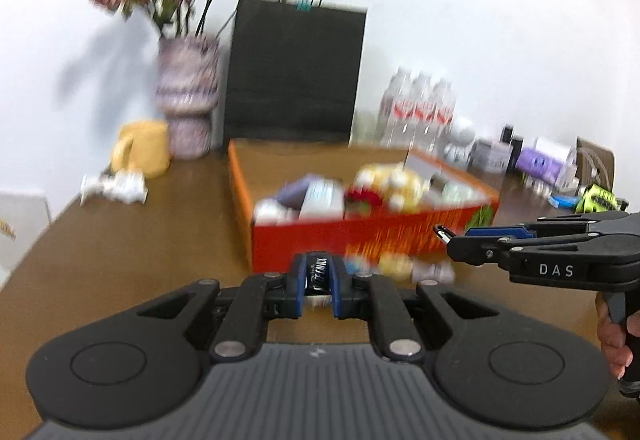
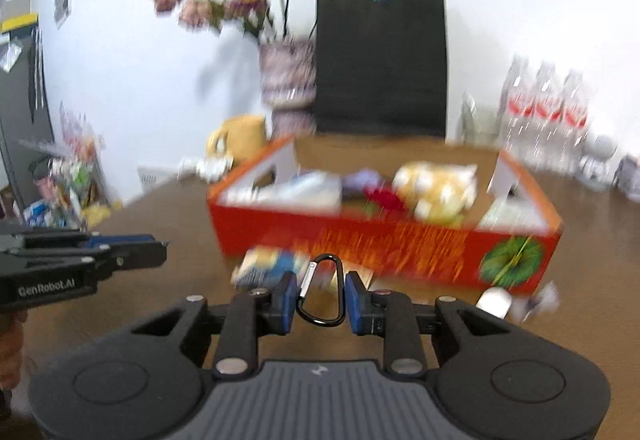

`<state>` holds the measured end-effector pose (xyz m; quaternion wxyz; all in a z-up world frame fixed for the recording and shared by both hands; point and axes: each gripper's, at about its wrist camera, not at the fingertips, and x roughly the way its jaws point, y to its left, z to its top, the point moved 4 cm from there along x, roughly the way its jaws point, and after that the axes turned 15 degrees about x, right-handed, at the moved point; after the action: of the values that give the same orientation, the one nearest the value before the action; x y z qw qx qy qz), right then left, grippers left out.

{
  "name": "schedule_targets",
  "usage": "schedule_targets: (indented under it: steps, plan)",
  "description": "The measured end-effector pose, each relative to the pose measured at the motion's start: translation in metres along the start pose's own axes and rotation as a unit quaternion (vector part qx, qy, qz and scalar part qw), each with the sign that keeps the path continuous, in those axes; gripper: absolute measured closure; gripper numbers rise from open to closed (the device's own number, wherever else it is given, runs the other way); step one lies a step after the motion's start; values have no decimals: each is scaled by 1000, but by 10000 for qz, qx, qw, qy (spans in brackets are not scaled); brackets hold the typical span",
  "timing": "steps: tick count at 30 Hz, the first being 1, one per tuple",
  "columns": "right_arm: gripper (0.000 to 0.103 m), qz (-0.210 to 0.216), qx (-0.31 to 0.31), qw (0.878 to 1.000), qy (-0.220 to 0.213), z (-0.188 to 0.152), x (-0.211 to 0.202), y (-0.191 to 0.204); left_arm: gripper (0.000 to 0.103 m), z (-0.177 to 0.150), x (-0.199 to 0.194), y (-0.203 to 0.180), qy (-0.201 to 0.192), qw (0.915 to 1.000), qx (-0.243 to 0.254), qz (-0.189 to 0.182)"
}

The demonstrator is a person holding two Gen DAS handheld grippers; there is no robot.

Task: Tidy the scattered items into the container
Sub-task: 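Carry the carabiner and black item over the box and open both grippers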

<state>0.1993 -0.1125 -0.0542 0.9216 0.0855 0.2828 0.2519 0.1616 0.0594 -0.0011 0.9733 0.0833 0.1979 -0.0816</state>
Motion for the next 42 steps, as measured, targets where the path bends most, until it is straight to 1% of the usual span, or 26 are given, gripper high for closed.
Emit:
schedule_targets:
  steps: [4,7,9,11,14,17,19,20,21,22,23,24,26,28,30,36,42]
  plan:
    - [78,-126,51,9988,-467,40,0,-10,90,41,21,3,-312,9995,44,56]
    - [78,-306,229,9973,-623,67,19,-26,90,67,51,7,-373,9993,-52,77]
    - [78,-371,349,9968,-616,81,36,-37,90,78,78,12,-315,9993,-147,131]
    - [78,-429,416,9967,-548,90,54,-49,90,82,103,18,-209,9993,-258,176]
    - [78,-591,396,9962,-505,98,79,-65,90,79,137,27,-43,9985,-516,189]
    - [78,-690,405,9962,-337,104,101,-81,90,73,164,31,230,9981,-557,146]
    - [78,-745,436,9960,-240,104,111,-90,88,70,172,31,337,9980,-516,139]
    - [77,-751,452,9960,-164,105,117,-93,78,68,175,31,369,9979,-511,124]
    - [76,-747,487,9959,-116,105,121,-96,55,67,177,32,389,9978,-539,84]
    - [71,-727,533,9959,-97,105,123,-98,39,66,177,32,397,9974,-592,85]
    - [52,-698,568,9959,-79,105,123,-98,13,64,178,34,426,9967,-675,166]
    - [30,-656,581,9961,-79,105,124,-98,2,64,177,35,429,9961,-722,281]
    - [12,-618,486,9968,-171,106,122,-96,0,65,174,36,360,9959,-716,411]
    - [9,-656,350,9969,-241,106,119,-92,0,67,172,36,338,9959,-732,416]
    - [2,-734,284,9967,-221,106,119,-89,0,66,172,35,375,9957,-758,391]
    - [1,-723,242,9970,-158,107,113,-86,0,67,174,28,465,9963,-587,426]
    - [1,-723,214,9970,-179,107,108,-83,0,70,165,25,405,9967,-495,502]
